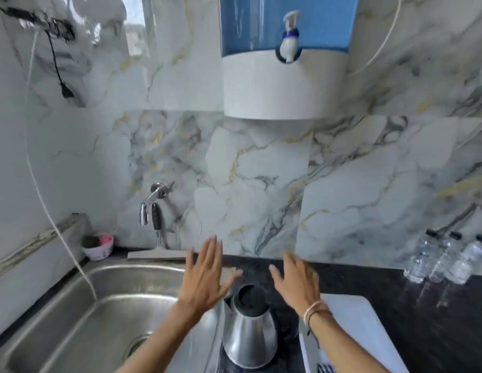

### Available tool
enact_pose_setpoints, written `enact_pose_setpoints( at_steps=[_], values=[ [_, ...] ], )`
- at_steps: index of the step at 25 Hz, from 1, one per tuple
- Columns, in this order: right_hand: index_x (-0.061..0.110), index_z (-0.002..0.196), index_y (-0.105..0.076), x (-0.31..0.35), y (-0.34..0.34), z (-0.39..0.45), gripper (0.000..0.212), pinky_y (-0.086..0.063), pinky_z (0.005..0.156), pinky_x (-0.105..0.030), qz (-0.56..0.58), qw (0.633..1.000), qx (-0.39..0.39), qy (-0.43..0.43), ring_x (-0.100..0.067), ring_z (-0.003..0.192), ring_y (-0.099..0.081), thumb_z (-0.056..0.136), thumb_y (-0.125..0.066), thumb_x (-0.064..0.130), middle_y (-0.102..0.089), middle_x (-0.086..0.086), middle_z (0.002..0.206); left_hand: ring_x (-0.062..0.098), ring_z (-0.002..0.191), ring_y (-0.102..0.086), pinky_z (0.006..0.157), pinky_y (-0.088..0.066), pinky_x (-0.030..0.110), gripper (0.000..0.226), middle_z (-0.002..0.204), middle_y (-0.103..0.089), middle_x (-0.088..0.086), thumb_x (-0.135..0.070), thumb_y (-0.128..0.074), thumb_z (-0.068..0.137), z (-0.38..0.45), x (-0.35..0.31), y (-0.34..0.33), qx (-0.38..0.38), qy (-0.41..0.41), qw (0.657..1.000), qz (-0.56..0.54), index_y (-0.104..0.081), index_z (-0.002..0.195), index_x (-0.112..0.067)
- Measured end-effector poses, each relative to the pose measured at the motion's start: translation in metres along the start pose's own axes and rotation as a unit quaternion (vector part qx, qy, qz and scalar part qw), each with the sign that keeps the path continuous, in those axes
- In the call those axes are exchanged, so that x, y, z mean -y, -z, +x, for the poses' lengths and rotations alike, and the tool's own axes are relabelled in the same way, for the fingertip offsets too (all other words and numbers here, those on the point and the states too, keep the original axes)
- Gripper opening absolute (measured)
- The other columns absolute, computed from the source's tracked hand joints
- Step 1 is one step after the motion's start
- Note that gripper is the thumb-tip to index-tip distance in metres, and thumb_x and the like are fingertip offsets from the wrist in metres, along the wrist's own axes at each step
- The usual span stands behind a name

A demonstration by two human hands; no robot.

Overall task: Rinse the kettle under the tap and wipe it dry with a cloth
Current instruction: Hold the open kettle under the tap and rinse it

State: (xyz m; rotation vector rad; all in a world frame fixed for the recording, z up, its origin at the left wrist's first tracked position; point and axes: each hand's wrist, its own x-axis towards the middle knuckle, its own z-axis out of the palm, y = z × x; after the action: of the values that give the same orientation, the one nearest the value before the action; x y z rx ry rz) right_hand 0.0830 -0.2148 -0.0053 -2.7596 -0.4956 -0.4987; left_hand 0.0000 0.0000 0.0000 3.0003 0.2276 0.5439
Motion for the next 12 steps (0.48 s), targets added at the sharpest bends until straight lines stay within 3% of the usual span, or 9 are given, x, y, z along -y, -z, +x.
enact_pose_setpoints(
  at_steps=[2, 3, 5, 9, 12],
  values=[
    [0.019, 0.122, -0.065, 0.015, -0.028, -0.018, 0.058, -0.053, 0.099, -0.041, 0.020, 0.982, 0.171, -0.084, -0.031, 0.124, -0.064, 0.098, -0.045, 0.068, -0.069, -0.008, 0.131, 0.024, 0.160, 0.003, 0.129, 0.001, 0.051, 0.124, 0.173, 0.002, 0.009, -0.092, 0.007, 0.073, -0.022, -0.002, -0.038, 0.140, -0.041, 0.989, -0.022, -0.003, 0.163, -0.007],
    [0.020, 0.118, -0.066, 0.021, -0.041, -0.027, 0.065, -0.052, 0.099, -0.041, 0.024, 0.973, 0.210, -0.096, -0.031, 0.125, -0.064, 0.094, -0.045, 0.076, -0.070, -0.008, 0.129, 0.022, 0.160, 0.007, 0.128, 0.004, 0.050, 0.128, 0.173, 0.006, 0.008, -0.094, 0.011, 0.069, -0.034, -0.003, -0.059, 0.168, -0.044, 0.985, -0.011, 0.003, 0.163, -0.009],
    [0.020, 0.120, -0.066, 0.034, -0.046, -0.032, 0.073, -0.048, 0.102, -0.044, 0.021, 0.966, 0.228, -0.120, -0.032, 0.128, -0.061, 0.085, -0.049, 0.082, -0.069, -0.008, 0.131, 0.022, 0.160, 0.007, 0.129, 0.003, 0.050, 0.126, 0.173, 0.006, 0.009, -0.095, 0.003, 0.071, -0.046, -0.007, -0.085, 0.192, -0.047, 0.980, -0.002, 0.005, 0.163, -0.008],
    [0.018, 0.121, -0.065, 0.043, -0.042, -0.022, 0.057, -0.042, 0.107, -0.053, 0.030, 0.959, 0.246, -0.141, -0.037, 0.132, -0.055, 0.089, -0.054, 0.064, -0.065, -0.012, 0.136, 0.024, 0.161, 0.006, 0.128, 0.001, 0.053, 0.119, 0.173, 0.007, 0.010, -0.091, -0.012, 0.080, -0.047, -0.006, -0.095, 0.188, -0.039, 0.981, 0.009, 0.006, 0.162, -0.008],
    [0.020, 0.091, -0.065, 0.030, -0.032, -0.013, 0.035, -0.049, 0.100, -0.047, 0.180, 0.940, 0.252, -0.145, -0.039, 0.119, -0.062, 0.096, -0.051, 0.051, -0.071, -0.016, 0.115, 0.025, 0.161, 0.004, 0.128, 0.001, 0.052, 0.119, 0.173, 0.004, 0.011, -0.091, -0.010, 0.079, -0.049, -0.004, -0.098, 0.172, -0.040, 0.984, 0.001, 0.004, 0.162, -0.007]
  ],
)
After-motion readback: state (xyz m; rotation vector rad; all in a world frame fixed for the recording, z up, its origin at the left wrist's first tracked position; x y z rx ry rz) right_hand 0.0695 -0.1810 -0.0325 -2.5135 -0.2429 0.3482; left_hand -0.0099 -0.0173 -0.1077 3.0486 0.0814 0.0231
